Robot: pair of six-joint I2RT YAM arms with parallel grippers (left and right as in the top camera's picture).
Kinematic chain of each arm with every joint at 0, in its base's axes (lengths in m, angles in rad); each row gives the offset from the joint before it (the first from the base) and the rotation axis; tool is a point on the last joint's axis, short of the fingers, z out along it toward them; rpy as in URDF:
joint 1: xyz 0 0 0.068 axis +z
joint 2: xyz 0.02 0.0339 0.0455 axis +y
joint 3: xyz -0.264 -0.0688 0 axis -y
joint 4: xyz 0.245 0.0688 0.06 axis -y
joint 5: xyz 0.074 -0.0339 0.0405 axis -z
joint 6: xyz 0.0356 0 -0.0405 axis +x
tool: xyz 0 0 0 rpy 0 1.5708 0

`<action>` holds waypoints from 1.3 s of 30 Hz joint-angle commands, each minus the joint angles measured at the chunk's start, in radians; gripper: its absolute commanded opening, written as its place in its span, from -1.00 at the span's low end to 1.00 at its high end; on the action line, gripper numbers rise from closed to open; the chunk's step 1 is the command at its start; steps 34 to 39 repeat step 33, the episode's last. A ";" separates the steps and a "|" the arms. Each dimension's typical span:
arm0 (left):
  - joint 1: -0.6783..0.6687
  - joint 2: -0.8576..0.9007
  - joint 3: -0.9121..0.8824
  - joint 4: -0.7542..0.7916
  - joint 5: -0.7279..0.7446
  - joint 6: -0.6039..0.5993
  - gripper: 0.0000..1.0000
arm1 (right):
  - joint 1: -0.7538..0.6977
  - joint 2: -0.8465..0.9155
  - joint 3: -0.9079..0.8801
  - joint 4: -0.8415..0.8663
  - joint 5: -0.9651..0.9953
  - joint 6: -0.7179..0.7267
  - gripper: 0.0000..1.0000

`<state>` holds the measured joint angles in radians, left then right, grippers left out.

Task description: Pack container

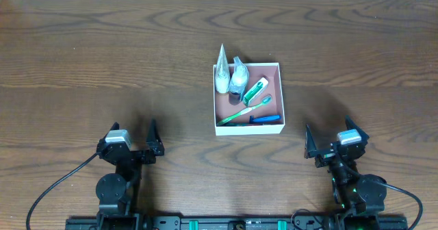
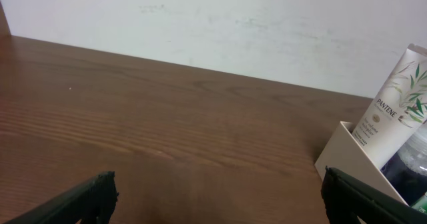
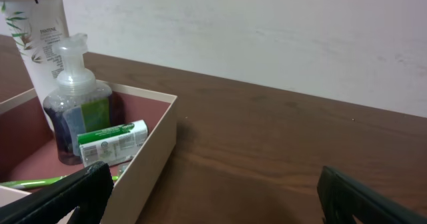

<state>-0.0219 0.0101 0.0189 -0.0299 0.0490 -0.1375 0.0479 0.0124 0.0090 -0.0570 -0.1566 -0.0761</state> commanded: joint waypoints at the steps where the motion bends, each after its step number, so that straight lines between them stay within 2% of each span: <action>1: 0.005 -0.005 -0.015 -0.040 -0.020 0.002 0.96 | -0.016 -0.007 -0.003 -0.003 0.011 0.016 0.99; 39: 0.005 -0.005 -0.015 -0.040 -0.020 0.002 0.96 | -0.016 -0.007 -0.003 -0.004 0.010 0.016 0.98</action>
